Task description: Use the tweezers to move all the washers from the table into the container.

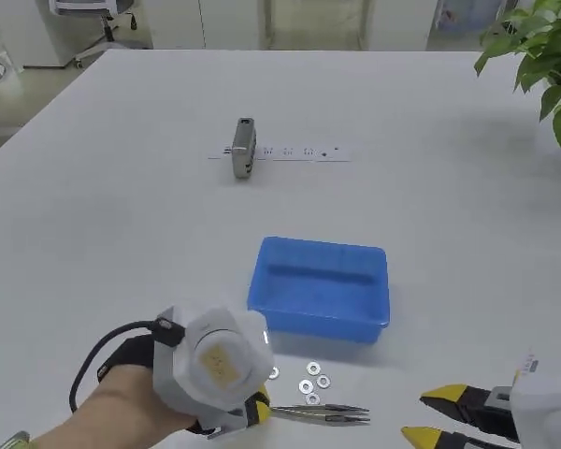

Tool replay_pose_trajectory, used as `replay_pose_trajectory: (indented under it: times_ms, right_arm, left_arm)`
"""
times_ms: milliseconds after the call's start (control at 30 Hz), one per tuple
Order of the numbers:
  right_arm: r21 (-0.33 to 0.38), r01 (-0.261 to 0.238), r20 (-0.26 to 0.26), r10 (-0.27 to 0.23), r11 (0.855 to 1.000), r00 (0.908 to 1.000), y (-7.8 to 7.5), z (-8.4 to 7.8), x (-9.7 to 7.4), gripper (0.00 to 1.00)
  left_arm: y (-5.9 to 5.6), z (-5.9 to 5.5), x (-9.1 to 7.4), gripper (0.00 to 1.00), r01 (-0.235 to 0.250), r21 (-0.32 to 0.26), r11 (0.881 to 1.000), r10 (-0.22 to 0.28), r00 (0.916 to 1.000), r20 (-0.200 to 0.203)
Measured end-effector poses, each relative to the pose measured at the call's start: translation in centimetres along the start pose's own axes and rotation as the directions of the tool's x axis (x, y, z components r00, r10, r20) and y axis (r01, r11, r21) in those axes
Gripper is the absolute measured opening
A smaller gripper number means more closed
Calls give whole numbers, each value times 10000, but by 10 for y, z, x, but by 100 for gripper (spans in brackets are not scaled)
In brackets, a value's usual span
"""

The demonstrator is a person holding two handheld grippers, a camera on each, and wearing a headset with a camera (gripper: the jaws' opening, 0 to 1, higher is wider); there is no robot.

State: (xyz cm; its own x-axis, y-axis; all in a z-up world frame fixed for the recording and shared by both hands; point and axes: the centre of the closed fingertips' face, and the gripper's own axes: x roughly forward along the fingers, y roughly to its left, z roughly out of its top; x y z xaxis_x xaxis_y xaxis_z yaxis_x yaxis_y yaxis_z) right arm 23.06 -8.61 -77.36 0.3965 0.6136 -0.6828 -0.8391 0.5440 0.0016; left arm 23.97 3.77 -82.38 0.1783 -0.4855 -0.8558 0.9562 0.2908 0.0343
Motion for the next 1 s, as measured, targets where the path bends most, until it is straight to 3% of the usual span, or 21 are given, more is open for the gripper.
replay_pose_trajectory:
  times_ms: [133,267,500,633,667,767,800,833,900,1000]
  right_arm:
    - [-86,-38,-63,38,10000,10000,1,-1,2,18]
    - [-208,-33,-91,31,9998,10000,1,-1,3,18]
    - [-565,-289,-24,288,9980,9996,6,1,6,18]
    - [-1245,-1019,394,1076,9870,9934,21,14,9,19]
    - [-1364,-1120,401,1185,9843,9921,23,16,10,19]
    - [-1649,-1412,318,1483,9762,9884,27,19,16,19]
    - [-1732,-1558,277,1629,9725,9863,29,20,19,19]
    - [-1802,-1966,261,2045,9638,9785,35,20,22,20]
    - [-1675,-2752,427,2858,9467,9573,48,24,27,20]
    - [-2068,-3264,113,3359,9223,9418,55,21,39,18]
  left_arm:
    - [-3,0,1,0,135,497,9987,-132,9999,-65]
    - [-8,8,-8,0,157,645,9978,-174,9995,268]
    - [-17,38,-39,0,-82,1017,9948,-41,9927,1205]
    - [-25,55,-52,0,-141,888,9959,-8,9862,1653]
    - [-29,62,-54,0,-212,898,9957,32,9808,1951]
    - [-38,69,-58,0,-182,906,9957,-16,9770,2134]
    - [-40,71,-58,0,-198,935,9954,-7,9769,2138]
    - [-43,72,-58,0,-231,1045,9943,6,9776,2103]
    - [-47,73,-59,0,-282,1237,9919,28,9797,2005]
    - [-51,74,-61,0,-245,1352,9905,-35,9792,2027]
